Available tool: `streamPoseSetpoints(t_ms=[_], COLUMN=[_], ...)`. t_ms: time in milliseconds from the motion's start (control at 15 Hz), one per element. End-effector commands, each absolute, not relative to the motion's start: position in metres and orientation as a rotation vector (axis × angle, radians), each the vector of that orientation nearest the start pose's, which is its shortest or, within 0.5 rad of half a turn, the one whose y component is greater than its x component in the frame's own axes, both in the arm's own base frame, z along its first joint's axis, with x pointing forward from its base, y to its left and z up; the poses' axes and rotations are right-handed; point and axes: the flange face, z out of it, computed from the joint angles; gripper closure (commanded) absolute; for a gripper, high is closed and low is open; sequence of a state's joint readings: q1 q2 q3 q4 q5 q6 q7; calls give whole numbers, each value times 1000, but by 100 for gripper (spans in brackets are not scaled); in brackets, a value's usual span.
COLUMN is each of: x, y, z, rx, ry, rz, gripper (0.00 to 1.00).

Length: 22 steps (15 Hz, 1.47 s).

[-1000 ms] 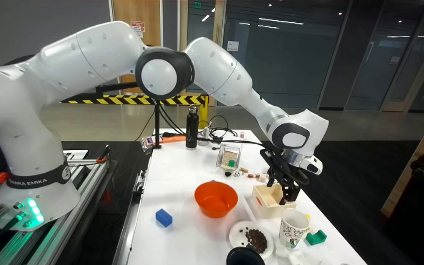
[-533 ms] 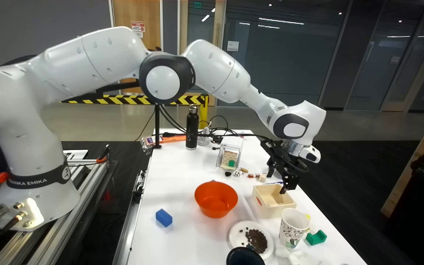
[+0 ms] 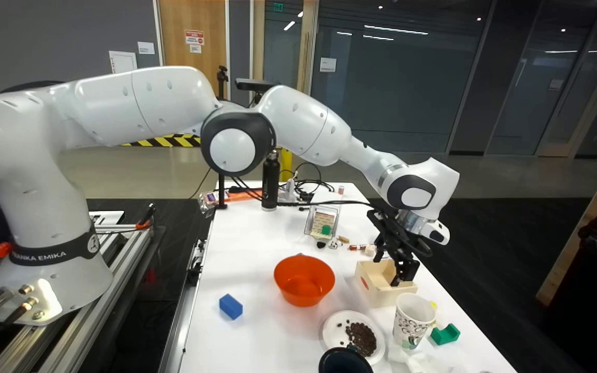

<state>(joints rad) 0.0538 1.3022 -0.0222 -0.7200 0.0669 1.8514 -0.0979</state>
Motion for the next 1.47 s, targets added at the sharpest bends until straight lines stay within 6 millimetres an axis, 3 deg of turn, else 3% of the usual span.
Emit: streamPoseSetpoints(t_ms=[0,1400], x=[780,786], y=[31,-6], z=[120,89], rx=[-3110,-3085], ry=[-135,1], rz=[265,136], gripper=[0,0])
